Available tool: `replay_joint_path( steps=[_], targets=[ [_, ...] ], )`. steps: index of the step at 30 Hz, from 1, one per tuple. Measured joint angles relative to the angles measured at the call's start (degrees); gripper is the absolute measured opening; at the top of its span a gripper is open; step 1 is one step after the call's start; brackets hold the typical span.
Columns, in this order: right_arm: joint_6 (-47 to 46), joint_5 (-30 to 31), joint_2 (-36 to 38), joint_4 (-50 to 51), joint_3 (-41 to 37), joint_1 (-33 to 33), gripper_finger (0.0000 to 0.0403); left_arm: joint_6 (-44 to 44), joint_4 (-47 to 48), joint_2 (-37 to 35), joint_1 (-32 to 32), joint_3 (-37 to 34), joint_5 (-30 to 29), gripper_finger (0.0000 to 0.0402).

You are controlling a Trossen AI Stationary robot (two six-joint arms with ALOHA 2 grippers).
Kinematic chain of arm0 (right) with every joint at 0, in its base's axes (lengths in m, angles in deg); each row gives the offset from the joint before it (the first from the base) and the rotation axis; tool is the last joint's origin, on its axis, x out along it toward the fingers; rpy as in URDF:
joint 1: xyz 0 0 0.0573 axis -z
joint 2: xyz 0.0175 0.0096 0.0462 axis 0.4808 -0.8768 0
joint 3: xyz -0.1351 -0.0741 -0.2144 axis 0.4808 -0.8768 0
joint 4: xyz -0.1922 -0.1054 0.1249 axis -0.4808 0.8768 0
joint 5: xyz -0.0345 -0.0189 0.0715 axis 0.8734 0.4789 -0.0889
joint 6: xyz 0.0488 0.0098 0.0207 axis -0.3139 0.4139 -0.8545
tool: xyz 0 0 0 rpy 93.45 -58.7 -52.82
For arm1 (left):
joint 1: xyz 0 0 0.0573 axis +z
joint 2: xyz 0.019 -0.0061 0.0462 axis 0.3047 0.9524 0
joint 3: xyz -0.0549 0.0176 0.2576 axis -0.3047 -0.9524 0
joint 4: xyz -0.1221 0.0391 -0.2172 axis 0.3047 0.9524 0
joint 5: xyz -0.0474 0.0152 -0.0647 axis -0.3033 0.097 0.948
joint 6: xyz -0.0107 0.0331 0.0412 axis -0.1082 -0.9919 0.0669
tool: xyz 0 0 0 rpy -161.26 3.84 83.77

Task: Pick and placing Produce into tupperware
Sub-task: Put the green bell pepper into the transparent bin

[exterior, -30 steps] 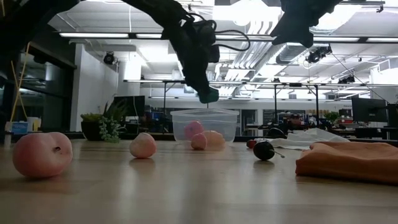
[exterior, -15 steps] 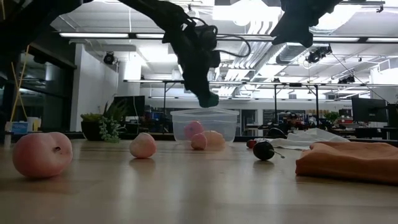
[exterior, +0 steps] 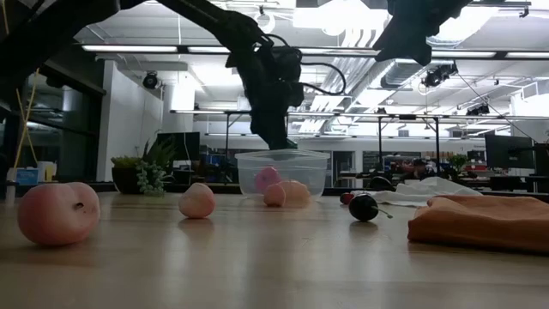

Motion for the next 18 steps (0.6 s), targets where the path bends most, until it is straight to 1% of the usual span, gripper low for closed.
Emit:
replay_joint_path(
  steps=[12,18],
  targets=[
    [0.0,0.0,0.0,0.0,0.0,0.0,0.0119,0.0,-0.1,0.0,0.1,0.0,-0.1,0.0214],
    [0.0,-0.1,0.0,0.0,0.0,0.0,0.0119,1.5,-0.1,0.0,0.1,0.0,-0.8,0.0214]
  ],
)
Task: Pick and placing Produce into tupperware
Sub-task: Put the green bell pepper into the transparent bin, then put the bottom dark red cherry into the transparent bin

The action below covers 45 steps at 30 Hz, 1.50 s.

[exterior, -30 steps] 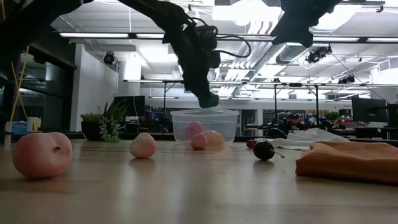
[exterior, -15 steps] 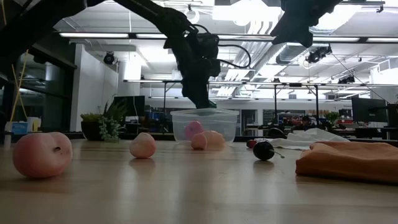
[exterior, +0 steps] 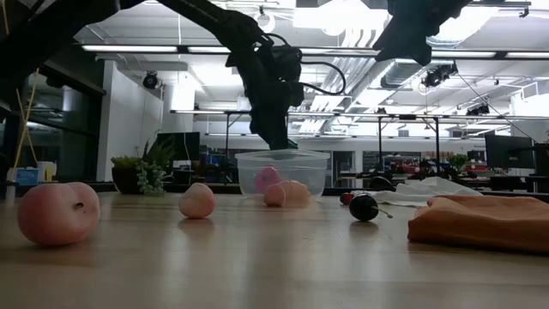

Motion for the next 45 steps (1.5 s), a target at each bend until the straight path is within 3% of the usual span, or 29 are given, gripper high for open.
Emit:
replay_joint_path(
  steps=[30,40,45],
  targets=[
    [0.5,-0.4,0.0,0.0,0.0,0.0,0.0119,0.9,0.0,-0.1,0.0,0.0,1.3,0.0214],
    [1.1,-0.5,0.0,0.0,0.0,0.0,0.0119,1.1,0.1,-0.1,0.0,0.0,1.3,0.0279],
    [1.5,-0.5,0.0,0.0,0.0,0.0,0.0119,1.1,0.2,-0.1,0.0,0.0,1.3,0.0288]
  ],
)
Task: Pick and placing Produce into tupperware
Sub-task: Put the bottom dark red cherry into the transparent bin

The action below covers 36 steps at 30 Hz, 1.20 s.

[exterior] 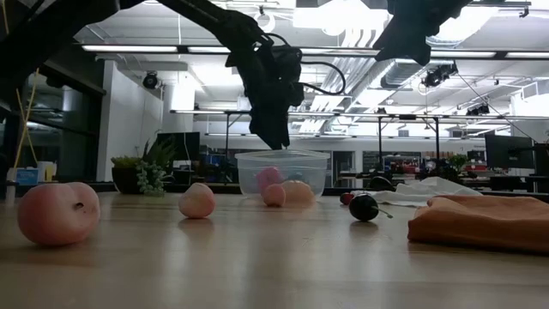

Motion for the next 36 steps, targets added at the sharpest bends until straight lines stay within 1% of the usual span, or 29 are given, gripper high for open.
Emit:
replay_joint_path(
  steps=[5,12,17,24,27,33,36],
  targets=[
    [0.0,0.0,0.0,0.0,0.0,0.0,0.0119,-0.1,0.1,0.0,0.0,0.0,0.1,0.0281],
    [0.0,0.0,0.0,0.0,0.0,0.0,0.0119,-0.1,0.9,0.0,0.0,0.0,0.3,0.0245],
    [0.0,0.0,0.0,0.0,0.0,0.0,0.0119,-0.2,2.7,0.0,0.0,0.0,1.4,0.0203],
    [0.4,0.0,0.0,0.0,0.0,0.0,0.0119,-0.4,5.3,-0.2,0.0,0.4,1.4,0.0125],
    [0.5,0.0,0.0,0.0,0.0,0.0,0.0119,-0.5,7.2,-0.3,0.0,3.2,1.4,0.0092],
    [0.5,0.0,0.0,0.0,0.0,0.0,0.0119,-0.7,11.6,-0.3,0.0,12.2,1.4,0.0035],
    [0.5,0.0,0.0,0.0,0.0,0.0,0.0119,-1.3,15.3,-0.3,0.0,16.4,1.4,0.0008]
  ],
)
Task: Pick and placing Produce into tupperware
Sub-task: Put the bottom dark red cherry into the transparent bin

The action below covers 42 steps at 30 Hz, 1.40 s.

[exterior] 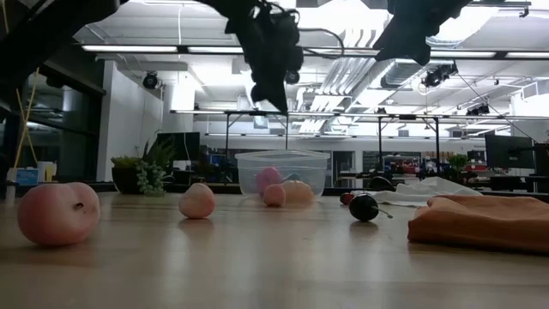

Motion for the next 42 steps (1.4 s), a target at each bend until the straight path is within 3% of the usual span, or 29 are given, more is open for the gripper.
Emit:
replay_joint_path(
  steps=[8,22,26,34,38,42],
  targets=[
    [0.6,0.0,0.0,0.1,0.0,0.0,0.0119,-1.8,13.4,-0.1,-0.6,8.3,2.0,0.0003],
    [0.0,0.0,0.0,0.3,0.0,0.0,0.0119,-1.3,21.2,-7.2,-2.4,8.5,-0.8,0.0001],
    [-0.5,0.0,0.0,0.2,0.0,0.0,0.0119,-0.9,21.0,-10.9,-2.2,5.7,-1.4,0.0000],
    [-1.1,0.0,0.0,0.2,0.0,0.0,0.0119,0.0,20.5,-20.6,-2.3,-8.5,-4.2,0.0000],
    [-1.7,-0.1,-0.8,-0.2,0.0,0.0,0.0119,2.6,13.4,-27.7,-2.3,-22.3,-4.0,0.0000],
    [-3.3,-0.2,-3.8,-0.3,0.0,0.0,0.0119,8.2,0.4,-36.1,-2.3,-39.0,1.4,0.0000]
  ],
)
